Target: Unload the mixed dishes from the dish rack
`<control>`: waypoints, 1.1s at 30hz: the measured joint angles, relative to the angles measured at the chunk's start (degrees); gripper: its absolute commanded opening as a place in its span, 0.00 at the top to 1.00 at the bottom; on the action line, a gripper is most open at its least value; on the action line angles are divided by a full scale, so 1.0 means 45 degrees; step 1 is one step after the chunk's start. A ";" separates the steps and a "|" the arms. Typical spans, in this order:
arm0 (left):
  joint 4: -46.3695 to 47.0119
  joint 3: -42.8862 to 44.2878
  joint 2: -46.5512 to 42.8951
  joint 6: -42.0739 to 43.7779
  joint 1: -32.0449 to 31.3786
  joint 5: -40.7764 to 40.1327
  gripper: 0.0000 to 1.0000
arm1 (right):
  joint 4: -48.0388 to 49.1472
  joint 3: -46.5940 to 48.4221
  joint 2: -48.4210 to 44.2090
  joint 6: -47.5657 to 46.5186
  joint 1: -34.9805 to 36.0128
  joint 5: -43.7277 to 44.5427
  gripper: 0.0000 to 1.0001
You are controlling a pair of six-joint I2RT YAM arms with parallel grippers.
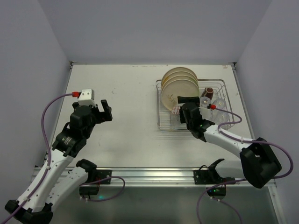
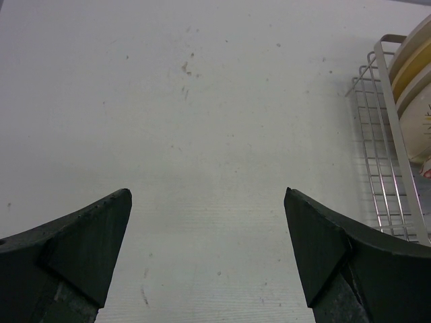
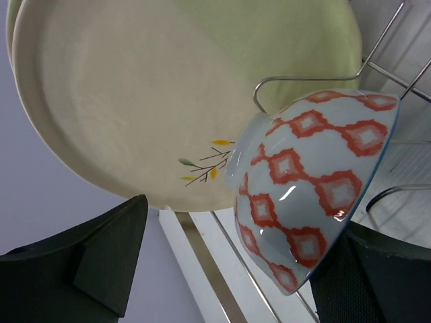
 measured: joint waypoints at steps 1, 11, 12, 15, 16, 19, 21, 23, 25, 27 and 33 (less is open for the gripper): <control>0.0010 0.0000 0.0005 0.0000 0.0000 0.0015 0.00 | 0.0204 -0.0058 0.0000 -0.0102 0.0000 0.0049 0.12; 0.0019 0.0000 0.0049 0.0005 0.0000 0.0175 0.00 | 0.3065 -0.1297 0.0000 -0.1826 0.0005 0.0029 0.17; 0.0019 0.0000 0.0058 0.0005 0.0000 0.0209 0.00 | 0.3303 -0.1365 0.0000 -0.1982 0.0005 0.0015 0.18; 0.0024 0.0000 0.0058 0.0010 0.0000 0.0296 0.00 | 0.4017 -0.1729 0.0000 -0.2361 0.0010 -0.0053 0.23; 0.0024 0.0000 0.0053 0.0010 0.0000 0.0321 0.00 | 0.4303 -0.1894 0.0000 -0.2463 0.0015 -0.0078 0.24; 0.0029 0.0000 0.0034 0.0015 0.0000 0.0393 0.00 | 0.4988 -0.2273 0.0000 -0.2749 0.0015 -0.0204 0.29; 0.0039 -0.0005 0.0024 0.0015 0.0000 0.0437 0.00 | 0.5168 -0.2346 0.0000 -0.2846 0.0015 -0.0238 0.33; 0.0068 -0.0005 0.0019 0.0015 0.0000 0.0447 0.00 | 0.5299 -0.2433 0.0000 -0.2871 0.0015 -0.0257 0.34; 0.0131 -0.0005 0.0005 0.0015 0.0000 0.0466 0.00 | 0.5464 -0.2540 -0.0005 -0.2856 0.0019 -0.0257 0.40; 0.0185 -0.0005 -0.0015 0.0024 0.0000 0.0495 0.00 | 0.5581 -0.2662 -0.0010 -0.2846 0.0019 -0.0267 0.46; 0.0223 -0.0005 -0.0034 0.0049 0.0000 0.0588 0.00 | 0.6057 -0.3084 -0.0010 -0.2803 0.0029 -0.0301 0.57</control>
